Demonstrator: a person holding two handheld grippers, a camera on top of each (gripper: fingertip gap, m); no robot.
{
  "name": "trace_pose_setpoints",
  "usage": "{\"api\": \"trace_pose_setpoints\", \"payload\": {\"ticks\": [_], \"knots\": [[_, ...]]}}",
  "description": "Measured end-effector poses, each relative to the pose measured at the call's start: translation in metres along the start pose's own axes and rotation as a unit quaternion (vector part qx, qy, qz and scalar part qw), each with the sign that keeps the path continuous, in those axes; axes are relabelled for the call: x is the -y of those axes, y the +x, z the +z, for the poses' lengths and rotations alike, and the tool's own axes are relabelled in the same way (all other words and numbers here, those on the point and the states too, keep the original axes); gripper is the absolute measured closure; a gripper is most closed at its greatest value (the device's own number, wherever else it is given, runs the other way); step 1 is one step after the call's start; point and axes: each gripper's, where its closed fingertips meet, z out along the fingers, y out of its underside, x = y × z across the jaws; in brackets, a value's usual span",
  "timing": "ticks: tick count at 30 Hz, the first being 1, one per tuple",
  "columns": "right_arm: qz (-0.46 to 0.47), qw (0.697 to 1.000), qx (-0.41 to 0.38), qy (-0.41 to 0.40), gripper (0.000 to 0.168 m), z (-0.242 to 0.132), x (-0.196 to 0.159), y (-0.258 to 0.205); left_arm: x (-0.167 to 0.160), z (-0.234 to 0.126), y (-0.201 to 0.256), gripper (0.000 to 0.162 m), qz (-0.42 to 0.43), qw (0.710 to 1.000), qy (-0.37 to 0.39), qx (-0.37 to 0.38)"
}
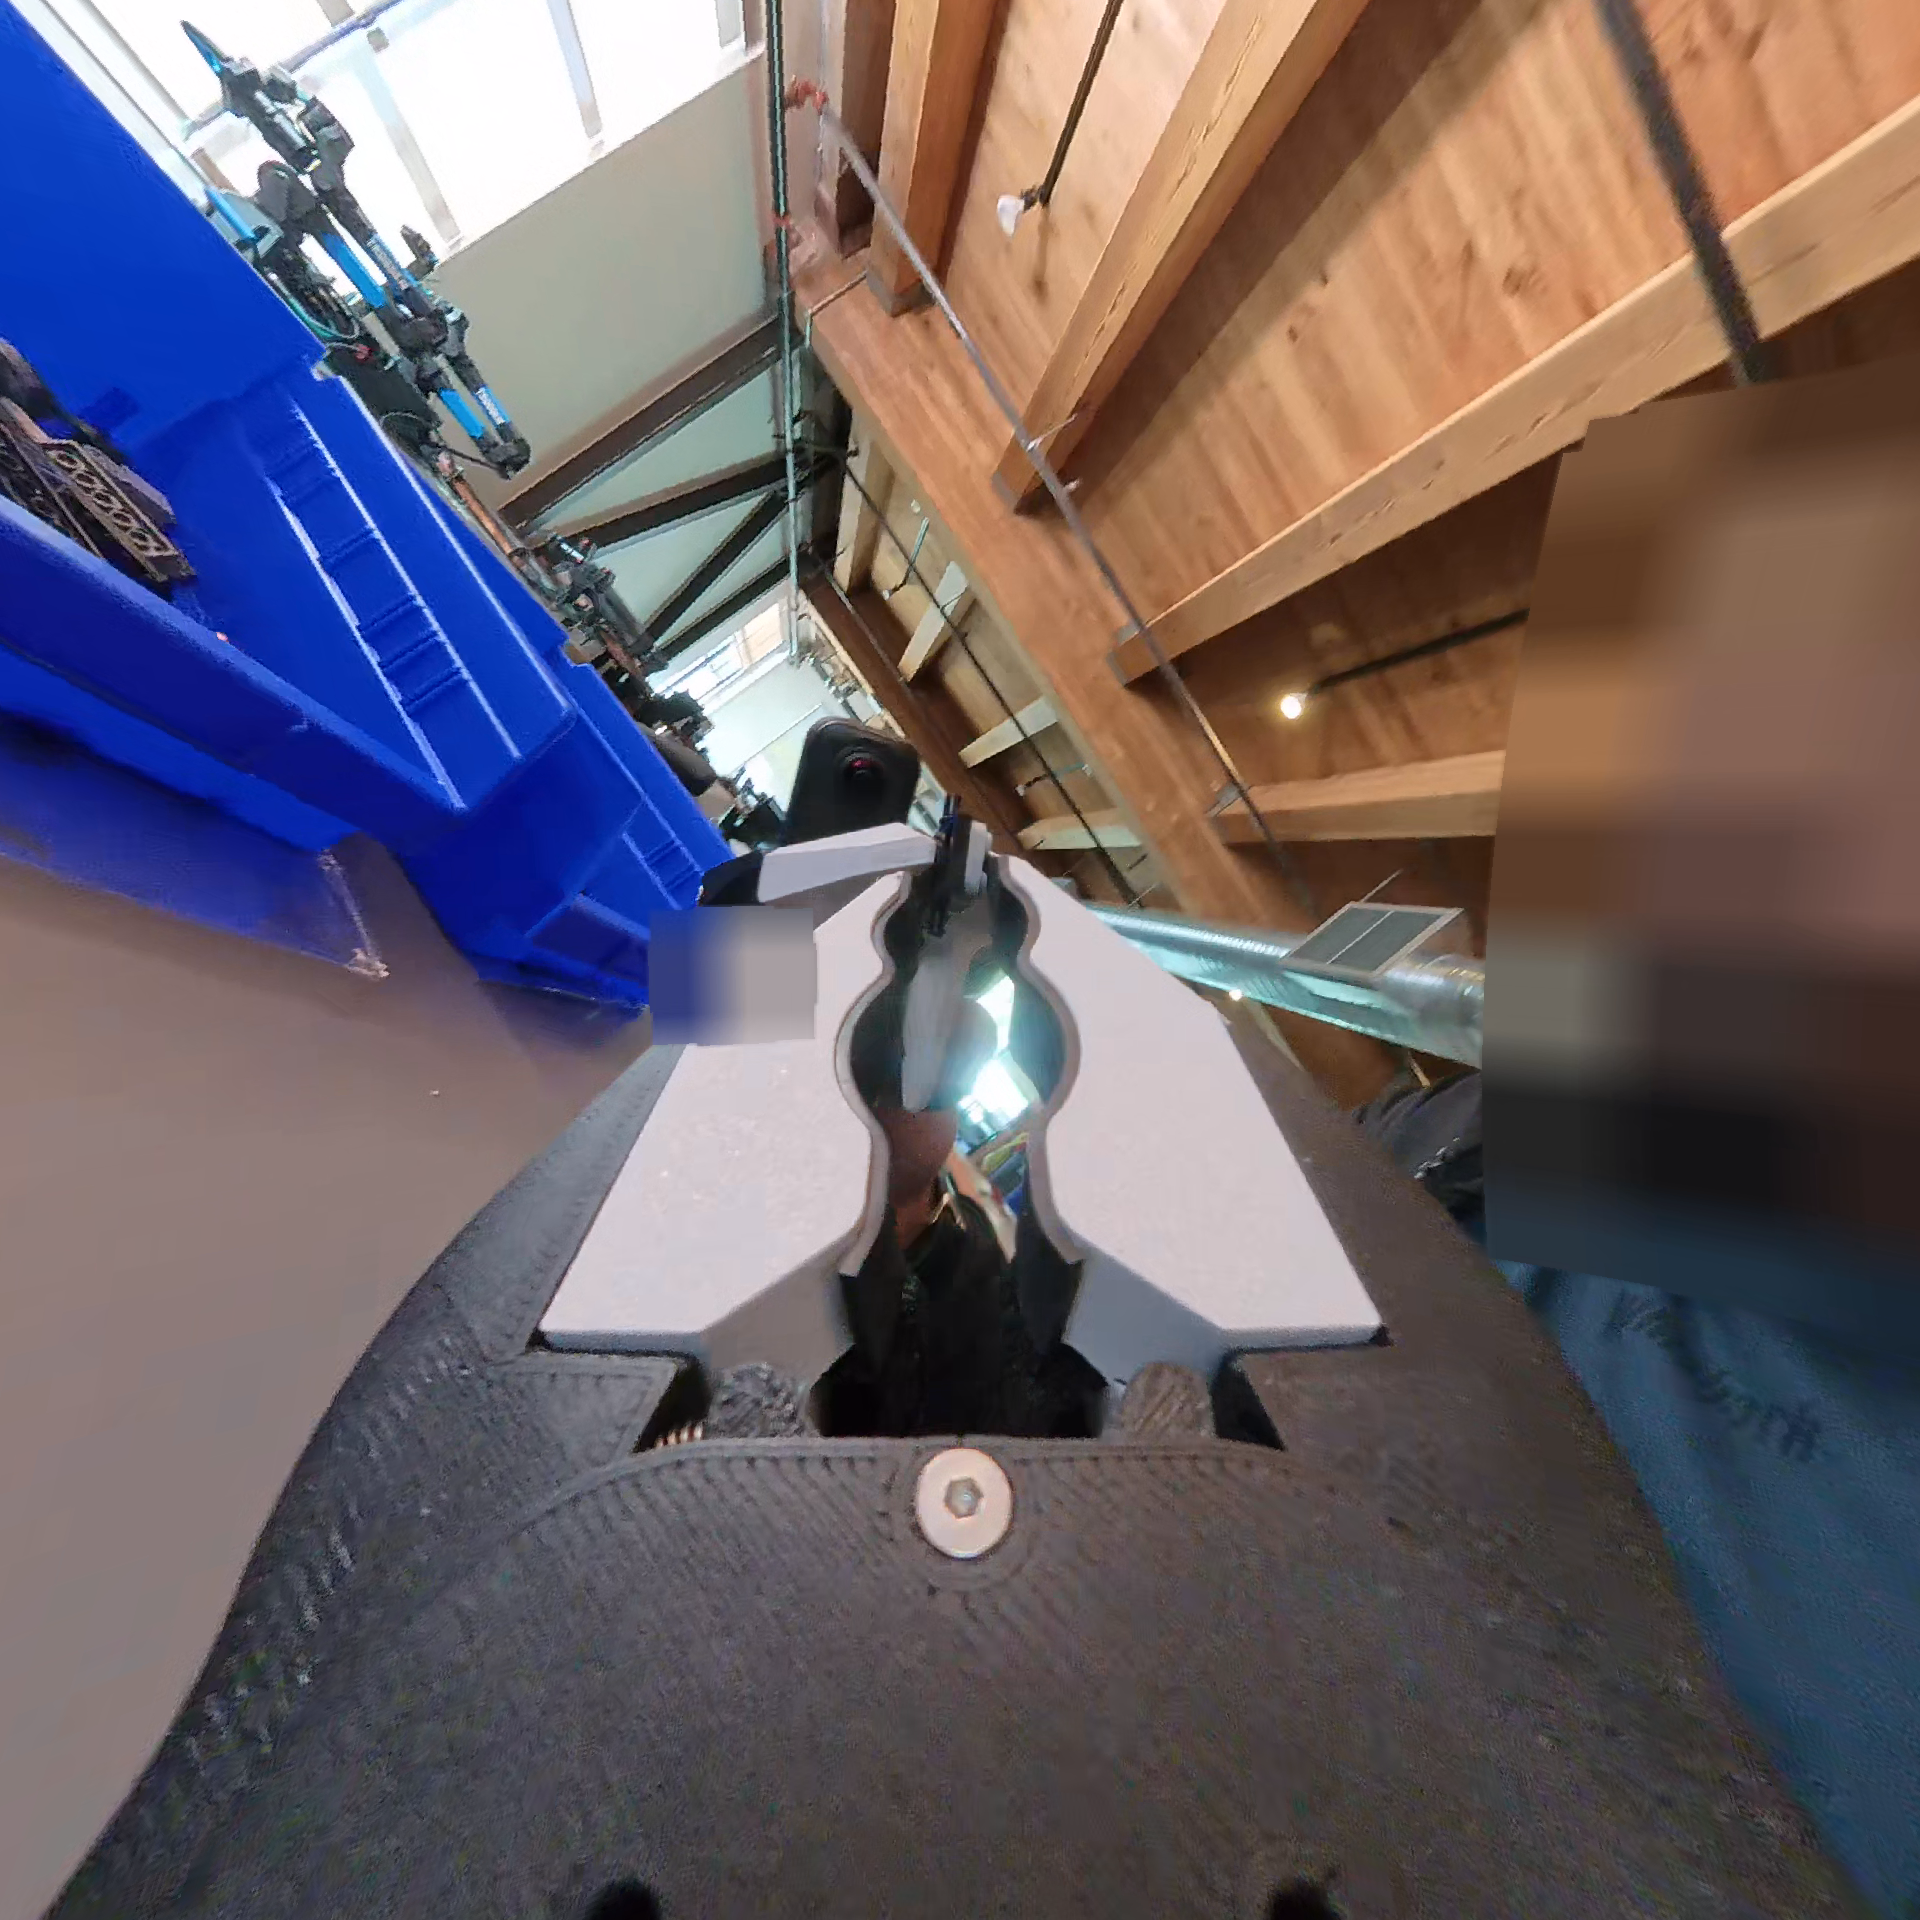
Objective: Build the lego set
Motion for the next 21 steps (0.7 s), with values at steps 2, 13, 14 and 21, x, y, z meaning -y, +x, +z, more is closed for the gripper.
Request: {"api": "trace_pose_setpoints", "payload": {"ticks": [2, 13, 14, 21], "knots": [[0.013, 1.0, 0.007, 0.012, 0.16, 0.003, 0.0, 0.001, 0.0, -0.001, 0.0, 0.146, -0.008, 1.0, 0.007, -0.005], [0.042, 0.997, -0.059, 0.014, 0.16, 0.024, -0.024, 0.032, 0.012, -0.037, -0.023, 0.151, 0.035, 0.997, 0.027, 0.063], [0.043, 0.996, -0.071, 0.013, 0.159, 0.026, -0.026, 0.038, 0.013, -0.041, -0.028, 0.152, 0.037, 0.996, 0.027, 0.075], [0.049, 0.993, -0.111, -0.004, 0.156, 0.05, -0.034, 0.07, 0.037, -0.068, -0.05, 0.154, 0.037, 0.99, 0.032, 0.131]]}}
